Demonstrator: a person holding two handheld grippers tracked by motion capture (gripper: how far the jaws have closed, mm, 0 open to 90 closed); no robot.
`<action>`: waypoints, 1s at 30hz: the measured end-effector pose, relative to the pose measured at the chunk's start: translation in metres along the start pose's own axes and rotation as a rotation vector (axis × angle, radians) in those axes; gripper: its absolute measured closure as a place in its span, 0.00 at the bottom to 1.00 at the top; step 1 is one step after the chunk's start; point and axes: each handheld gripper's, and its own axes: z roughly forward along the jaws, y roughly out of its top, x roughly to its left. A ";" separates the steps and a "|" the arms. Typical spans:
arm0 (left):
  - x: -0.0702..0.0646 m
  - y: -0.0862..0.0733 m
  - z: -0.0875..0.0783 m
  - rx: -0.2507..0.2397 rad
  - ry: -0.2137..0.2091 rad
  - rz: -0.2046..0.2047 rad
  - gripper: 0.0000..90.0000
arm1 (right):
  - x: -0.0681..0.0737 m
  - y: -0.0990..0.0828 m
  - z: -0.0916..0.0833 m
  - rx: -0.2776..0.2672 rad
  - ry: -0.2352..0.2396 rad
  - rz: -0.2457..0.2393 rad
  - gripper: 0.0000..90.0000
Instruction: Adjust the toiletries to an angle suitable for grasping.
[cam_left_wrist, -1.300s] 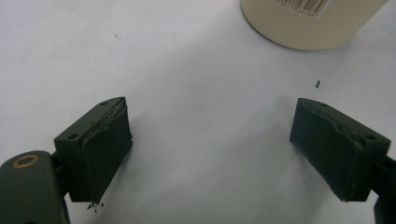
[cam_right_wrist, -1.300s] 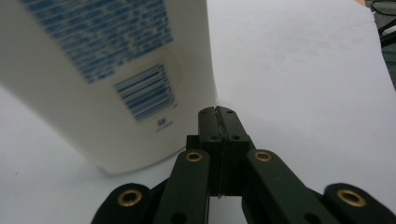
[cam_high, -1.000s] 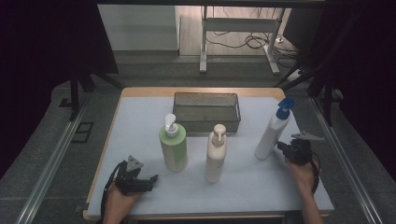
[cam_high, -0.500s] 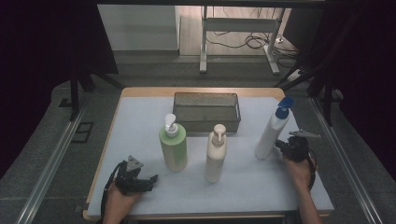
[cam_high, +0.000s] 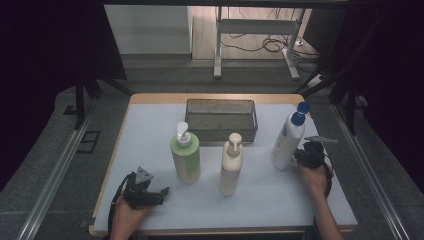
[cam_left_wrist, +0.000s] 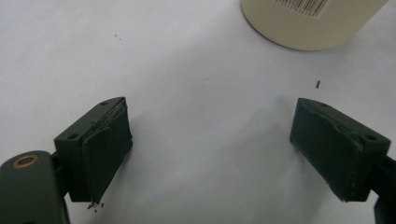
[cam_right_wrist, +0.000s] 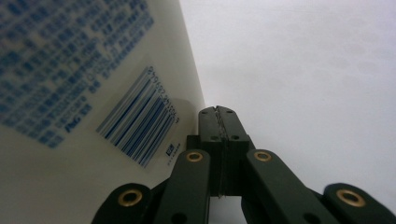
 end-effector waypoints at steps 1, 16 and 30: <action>0.000 0.000 0.000 0.000 0.000 0.000 0.13 | -0.001 0.001 0.002 0.002 0.014 0.005 1.00; 0.000 0.000 0.000 0.000 0.001 0.000 0.13 | 0.003 0.009 0.014 -0.014 0.027 -0.005 1.00; 0.000 0.000 0.000 -0.001 0.000 0.000 0.13 | 0.001 0.004 -0.020 -0.026 0.000 -0.055 0.79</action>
